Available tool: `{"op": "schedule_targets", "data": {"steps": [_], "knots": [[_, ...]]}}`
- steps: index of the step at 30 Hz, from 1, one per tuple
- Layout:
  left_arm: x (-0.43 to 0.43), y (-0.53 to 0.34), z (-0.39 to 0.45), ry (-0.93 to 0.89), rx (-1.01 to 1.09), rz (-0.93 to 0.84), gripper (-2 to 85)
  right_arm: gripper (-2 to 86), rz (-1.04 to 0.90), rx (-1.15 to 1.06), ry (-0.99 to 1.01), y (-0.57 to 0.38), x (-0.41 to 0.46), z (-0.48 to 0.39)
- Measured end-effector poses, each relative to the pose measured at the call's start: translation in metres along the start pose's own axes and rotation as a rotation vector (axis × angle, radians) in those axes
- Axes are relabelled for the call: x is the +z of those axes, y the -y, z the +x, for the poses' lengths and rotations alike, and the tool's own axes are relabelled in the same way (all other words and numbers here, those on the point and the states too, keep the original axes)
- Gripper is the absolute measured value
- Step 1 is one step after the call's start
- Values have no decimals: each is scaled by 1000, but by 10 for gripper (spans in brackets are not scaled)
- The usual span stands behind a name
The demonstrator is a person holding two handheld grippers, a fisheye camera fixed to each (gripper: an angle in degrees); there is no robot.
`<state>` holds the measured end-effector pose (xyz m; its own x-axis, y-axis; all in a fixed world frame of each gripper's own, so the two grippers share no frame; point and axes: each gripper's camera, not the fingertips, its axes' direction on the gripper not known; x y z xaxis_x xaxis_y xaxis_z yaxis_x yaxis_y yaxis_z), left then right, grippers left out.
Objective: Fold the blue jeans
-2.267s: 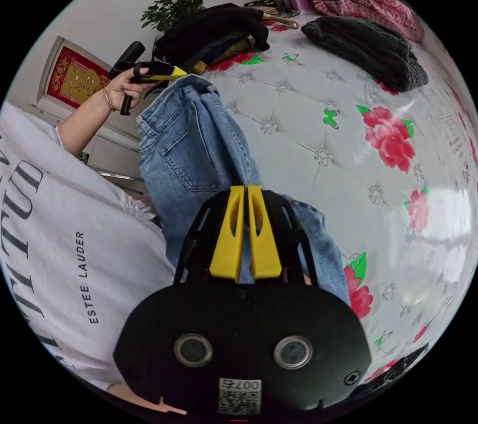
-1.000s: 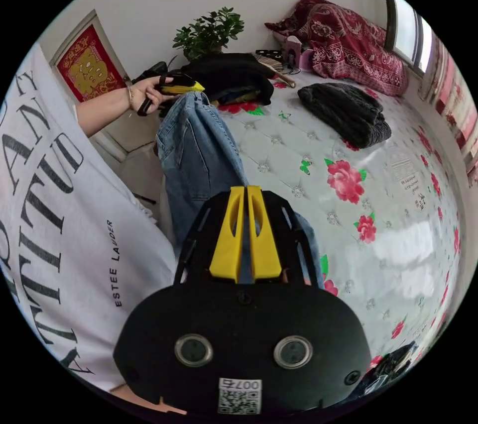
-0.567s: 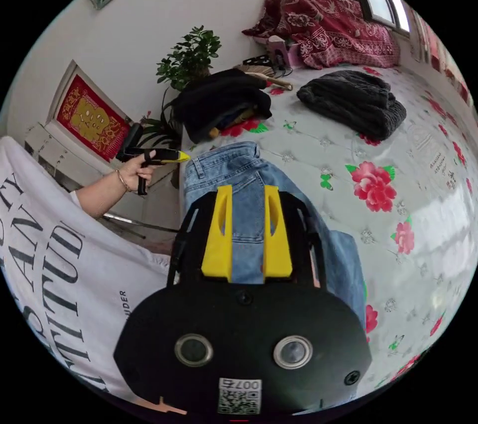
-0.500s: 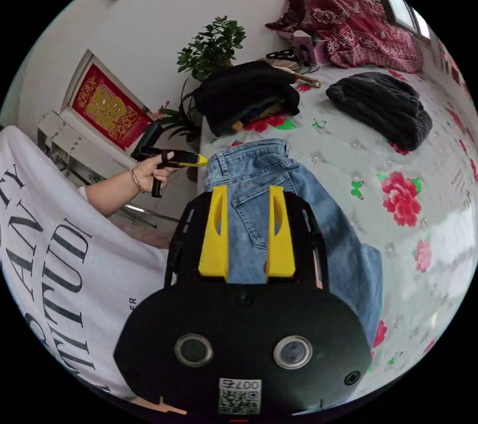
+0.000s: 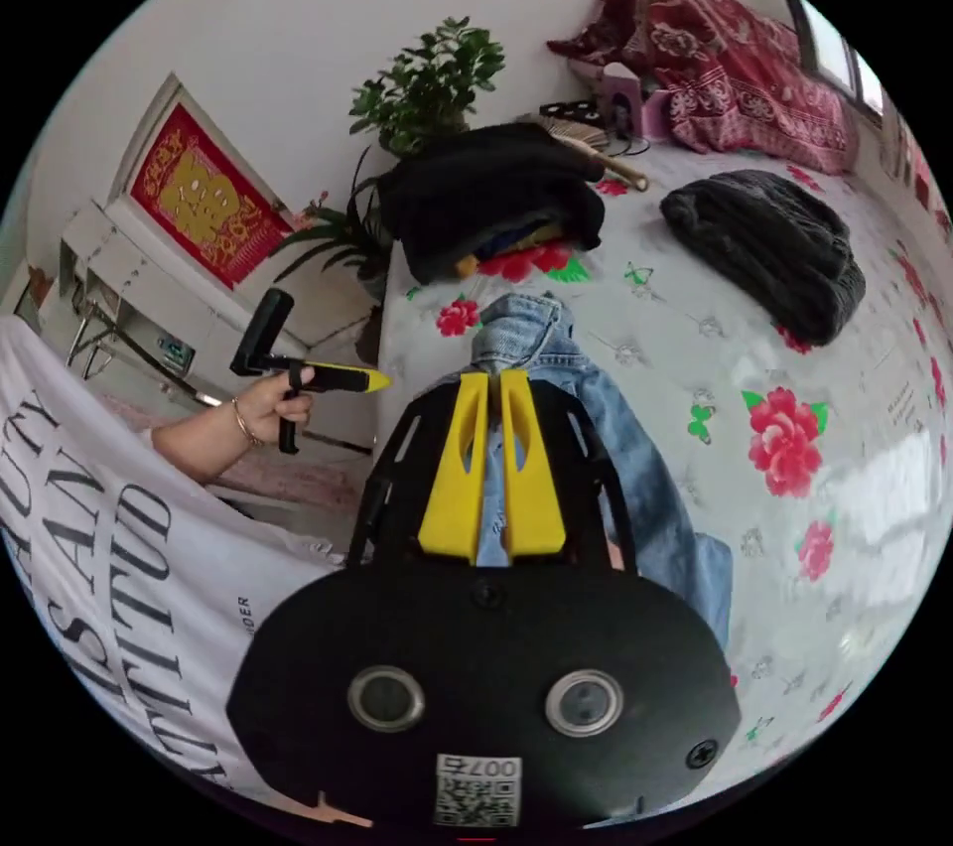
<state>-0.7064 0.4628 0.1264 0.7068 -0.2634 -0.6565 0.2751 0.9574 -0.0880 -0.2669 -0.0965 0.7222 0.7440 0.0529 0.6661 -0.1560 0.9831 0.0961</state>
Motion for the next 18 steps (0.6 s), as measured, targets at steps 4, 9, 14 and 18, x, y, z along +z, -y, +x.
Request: {"op": "schedule_targets", "data": {"steps": [4,9,14,18], "knots": [[14,3,-6,-110,-9,-28,83,3,171,261,45,-66,-100,76],[35,27,-28,-215,-40,-72,121,0,232,392,-17,-139,-151,102],[52,53,-30,-315,38,-113,134,1,207,310,-105,-142,-151,81],[83,67,-31,-587,21,-142,87,1,218,306,-95,-140,-149,81]]}}
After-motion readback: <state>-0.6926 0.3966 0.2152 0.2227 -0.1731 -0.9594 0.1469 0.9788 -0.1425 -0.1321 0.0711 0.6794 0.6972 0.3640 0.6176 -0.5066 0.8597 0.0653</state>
